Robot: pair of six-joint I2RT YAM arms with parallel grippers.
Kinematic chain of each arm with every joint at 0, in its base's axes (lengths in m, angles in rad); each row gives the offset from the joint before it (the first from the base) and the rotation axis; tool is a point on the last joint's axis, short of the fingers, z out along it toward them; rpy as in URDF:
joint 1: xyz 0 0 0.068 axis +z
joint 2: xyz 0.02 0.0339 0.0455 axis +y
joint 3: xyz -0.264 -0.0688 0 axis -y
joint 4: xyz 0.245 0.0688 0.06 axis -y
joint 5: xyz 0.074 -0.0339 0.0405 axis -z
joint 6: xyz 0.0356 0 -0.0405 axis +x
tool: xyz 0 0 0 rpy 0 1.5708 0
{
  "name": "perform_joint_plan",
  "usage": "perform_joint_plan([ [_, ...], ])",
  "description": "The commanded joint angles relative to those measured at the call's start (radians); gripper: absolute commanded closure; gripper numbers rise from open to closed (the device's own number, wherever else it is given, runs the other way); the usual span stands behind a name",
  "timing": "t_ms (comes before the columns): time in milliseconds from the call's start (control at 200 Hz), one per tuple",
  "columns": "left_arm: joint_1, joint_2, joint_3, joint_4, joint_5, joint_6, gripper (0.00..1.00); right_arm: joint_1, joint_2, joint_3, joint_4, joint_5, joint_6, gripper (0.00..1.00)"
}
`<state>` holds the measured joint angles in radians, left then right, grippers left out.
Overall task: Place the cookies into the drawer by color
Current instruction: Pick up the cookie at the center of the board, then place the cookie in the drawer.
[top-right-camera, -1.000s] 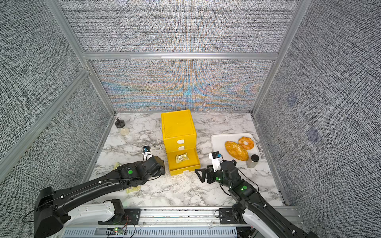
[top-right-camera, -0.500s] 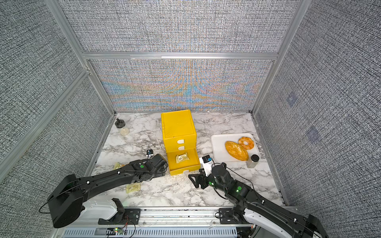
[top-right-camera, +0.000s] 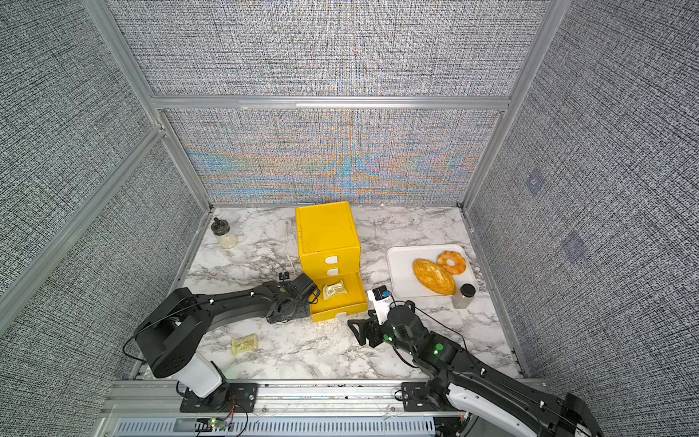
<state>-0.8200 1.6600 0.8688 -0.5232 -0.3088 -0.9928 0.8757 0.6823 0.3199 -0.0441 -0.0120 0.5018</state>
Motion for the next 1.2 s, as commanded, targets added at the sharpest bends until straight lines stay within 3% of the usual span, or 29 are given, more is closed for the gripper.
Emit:
perform_joint_plan([
  [0,0.007,0.038,0.003,0.013,0.010,0.014,0.30,0.000,-0.010,-0.005,0.002,0.013,0.010,0.14],
  [170,0.008,0.052,0.005,-0.003,0.027,0.016,0.49,0.000,-0.024,-0.012,-0.005,0.017,0.014,0.14],
  [265,0.007,0.031,-0.003,-0.021,0.032,0.014,0.51,0.000,-0.027,-0.015,-0.002,0.021,0.018,0.14],
  [305,0.006,0.012,-0.009,-0.030,0.030,0.014,0.57,0.000,-0.024,-0.015,0.000,0.021,0.017,0.14],
  [550,-0.031,-0.167,-0.047,-0.100,-0.008,0.013,0.58,0.000,-0.012,-0.018,0.015,0.039,0.030,0.14],
  [846,-0.206,-0.321,0.025,-0.199,-0.111,-0.036,0.58,0.000,-0.013,-0.021,0.011,0.096,0.066,0.14],
  [1021,-0.294,-0.285,0.125,-0.197,-0.165,-0.023,0.58,0.000,-0.035,-0.028,-0.019,0.149,0.091,0.13],
  [1196,-0.335,-0.141,0.282,-0.199,-0.202,0.047,0.58,0.000,-0.073,-0.040,-0.038,0.172,0.100,0.13],
])
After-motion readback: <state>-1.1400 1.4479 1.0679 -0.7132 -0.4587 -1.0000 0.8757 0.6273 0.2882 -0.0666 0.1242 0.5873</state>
